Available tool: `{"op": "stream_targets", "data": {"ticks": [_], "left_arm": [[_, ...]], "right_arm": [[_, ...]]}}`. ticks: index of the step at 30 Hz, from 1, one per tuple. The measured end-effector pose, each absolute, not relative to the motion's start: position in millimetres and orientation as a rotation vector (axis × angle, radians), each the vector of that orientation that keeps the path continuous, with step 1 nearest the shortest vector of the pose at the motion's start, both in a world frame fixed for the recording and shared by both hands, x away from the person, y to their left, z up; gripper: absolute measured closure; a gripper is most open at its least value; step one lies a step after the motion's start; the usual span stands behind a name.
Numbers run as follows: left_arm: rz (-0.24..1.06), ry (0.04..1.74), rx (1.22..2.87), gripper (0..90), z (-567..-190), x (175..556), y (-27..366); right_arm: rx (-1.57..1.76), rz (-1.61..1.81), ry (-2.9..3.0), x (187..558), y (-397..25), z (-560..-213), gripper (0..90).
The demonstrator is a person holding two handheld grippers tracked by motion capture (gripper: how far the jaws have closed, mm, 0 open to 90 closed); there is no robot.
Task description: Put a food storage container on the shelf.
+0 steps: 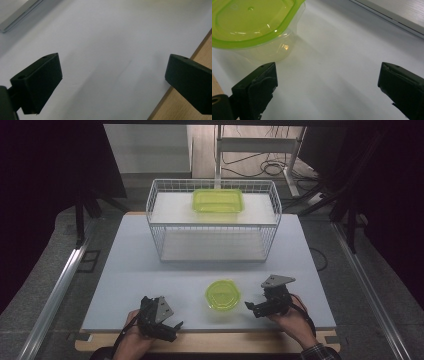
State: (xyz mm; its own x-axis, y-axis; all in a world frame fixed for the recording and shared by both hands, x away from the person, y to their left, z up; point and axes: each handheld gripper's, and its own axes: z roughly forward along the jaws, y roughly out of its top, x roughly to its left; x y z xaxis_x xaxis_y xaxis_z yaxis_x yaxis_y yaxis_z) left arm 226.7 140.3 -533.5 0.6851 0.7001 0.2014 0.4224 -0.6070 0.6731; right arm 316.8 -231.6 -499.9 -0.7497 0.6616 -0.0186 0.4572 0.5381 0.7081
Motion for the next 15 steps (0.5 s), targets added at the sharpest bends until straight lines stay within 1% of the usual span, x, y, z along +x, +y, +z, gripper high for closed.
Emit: {"op": "stream_targets", "data": {"ticks": [3,4,6,7,8,11,14,15], "left_arm": [[0.606,0.854,2.304,0.9,-534.0,226.7,139.5],[0.606,0.854,2.308,0.9,-534.5,227.0,139.2],[0.603,0.856,2.31,0.9,-534.7,227.2,139.1],[0.603,0.856,2.31,0.9,-534.7,227.2,139.1],[0.602,0.856,2.311,0.9,-534.9,227.3,139.1],[0.599,0.857,2.315,0.9,-535.5,227.6,138.8],[0.6,0.86,2.318,0.8,-536.0,227.5,138.1],[0.6,0.86,2.318,0.8,-536.0,227.5,138.1]], "right_arm": [[0.98,1.047,2.493,317.3,-233.1,-496.5,3.5],[1.016,1.052,2.496,317.1,-234.1,-492.7,8.6],[1.046,1.072,2.507,317.1,-235.6,-487.3,15.2],[1.046,1.072,2.507,317.1,-235.6,-487.3,15.2],[1.049,1.103,2.526,317.3,-236.9,-482.2,23.3],[1.014,1.119,2.53,317.5,-235.4,-476.6,30.9],[1.013,1.181,2.543,319.8,-230.4,-472.3,36.3],[1.013,1.181,2.543,319.8,-230.4,-472.3,36.3]]}}
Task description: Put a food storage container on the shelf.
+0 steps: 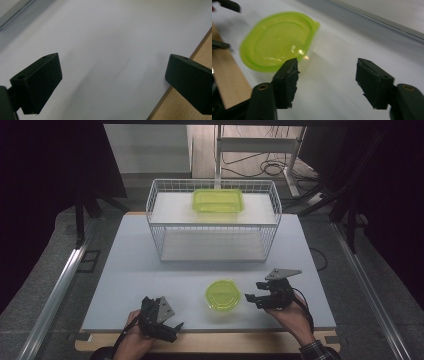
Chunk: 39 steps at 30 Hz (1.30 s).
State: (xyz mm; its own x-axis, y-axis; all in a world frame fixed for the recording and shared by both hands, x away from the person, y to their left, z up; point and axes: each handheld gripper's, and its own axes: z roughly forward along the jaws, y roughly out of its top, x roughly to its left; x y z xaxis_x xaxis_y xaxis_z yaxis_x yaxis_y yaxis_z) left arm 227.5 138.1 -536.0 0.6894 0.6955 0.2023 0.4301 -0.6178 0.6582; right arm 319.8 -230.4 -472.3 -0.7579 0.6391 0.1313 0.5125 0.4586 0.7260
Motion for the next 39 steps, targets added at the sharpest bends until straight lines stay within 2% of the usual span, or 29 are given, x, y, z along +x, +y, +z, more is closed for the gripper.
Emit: {"op": "stream_targets", "data": {"ticks": [9,20,22,29,39], "left_arm": [[0.601,0.859,2.325,0.8,-536.6,227.8,138.1],[0.597,0.858,2.33,0.8,-537.3,227.9,137.9],[0.596,0.856,2.332,0.8,-537.4,227.9,137.8],[0.595,0.853,2.336,0.8,-537.7,227.6,137.1],[0.597,0.85,2.338,0.9,-537.9,227.4,136.7]], "right_arm": [[1.129,1.301,2.628,343.3,-214.4,-472.4,52.7],[1.234,1.313,2.72,363.4,-199.7,-483.0,61.7],[1.271,1.318,2.745,366.1,-198.1,-484.8,67.5],[1.319,1.372,2.802,369.5,-200.0,-486.0,78.5],[1.37,1.489,2.866,367.1,-201.5,-482.7,81.8]]}}
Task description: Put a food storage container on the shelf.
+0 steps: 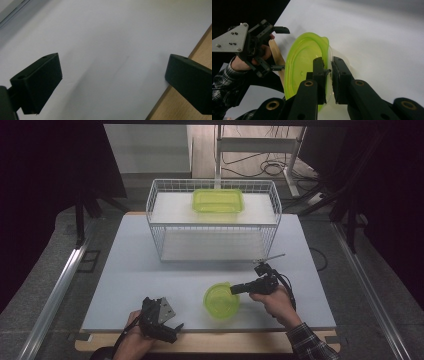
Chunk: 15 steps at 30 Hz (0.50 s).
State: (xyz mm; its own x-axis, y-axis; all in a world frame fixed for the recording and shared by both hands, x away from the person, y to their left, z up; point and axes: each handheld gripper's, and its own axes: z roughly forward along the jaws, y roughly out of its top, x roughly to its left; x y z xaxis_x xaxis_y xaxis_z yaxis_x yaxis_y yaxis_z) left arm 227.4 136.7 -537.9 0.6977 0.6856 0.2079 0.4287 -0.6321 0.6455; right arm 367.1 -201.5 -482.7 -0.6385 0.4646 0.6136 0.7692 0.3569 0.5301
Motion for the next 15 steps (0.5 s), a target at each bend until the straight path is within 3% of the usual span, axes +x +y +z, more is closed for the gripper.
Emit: {"op": "stream_targets", "data": {"ticks": [15], "left_arm": [[0.596,0.847,2.342,0.9,-538.0,227.2,136.4]], "right_arm": [[-1.096,-1.25,-2.243,366.2,-205.9,-475.2,83.6]]}}
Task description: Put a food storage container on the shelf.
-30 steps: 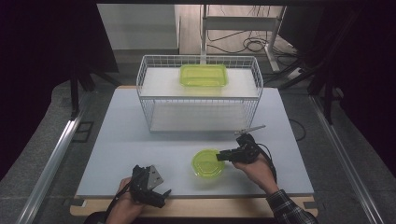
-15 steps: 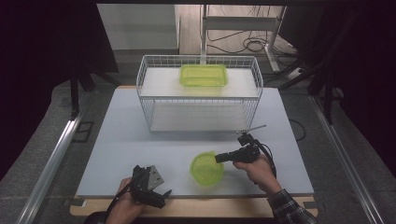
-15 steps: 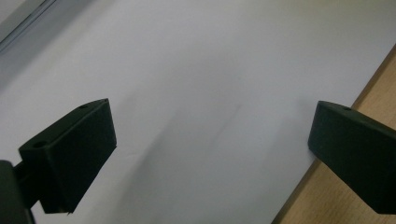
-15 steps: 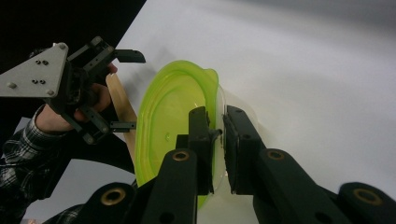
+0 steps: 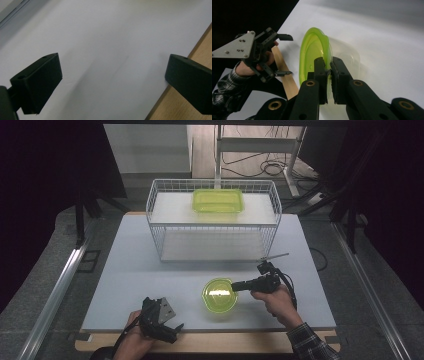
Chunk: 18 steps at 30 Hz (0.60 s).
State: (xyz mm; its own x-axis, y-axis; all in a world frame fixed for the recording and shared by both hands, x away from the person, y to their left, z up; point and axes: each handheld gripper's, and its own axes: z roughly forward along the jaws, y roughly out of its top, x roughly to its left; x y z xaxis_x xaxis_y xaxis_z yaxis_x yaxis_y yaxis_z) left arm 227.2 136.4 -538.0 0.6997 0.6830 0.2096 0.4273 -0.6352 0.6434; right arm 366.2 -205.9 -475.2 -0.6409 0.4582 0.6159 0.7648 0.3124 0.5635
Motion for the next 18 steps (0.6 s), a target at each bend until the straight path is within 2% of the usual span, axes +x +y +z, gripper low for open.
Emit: {"op": "stream_targets", "data": {"ticks": [18], "left_arm": [[0.597,0.85,2.333,0.8,-537.3,227.3,137.1]], "right_arm": [[-1.088,-1.34,-2.157,368.8,-212.2,-463.7,83.6]]}}
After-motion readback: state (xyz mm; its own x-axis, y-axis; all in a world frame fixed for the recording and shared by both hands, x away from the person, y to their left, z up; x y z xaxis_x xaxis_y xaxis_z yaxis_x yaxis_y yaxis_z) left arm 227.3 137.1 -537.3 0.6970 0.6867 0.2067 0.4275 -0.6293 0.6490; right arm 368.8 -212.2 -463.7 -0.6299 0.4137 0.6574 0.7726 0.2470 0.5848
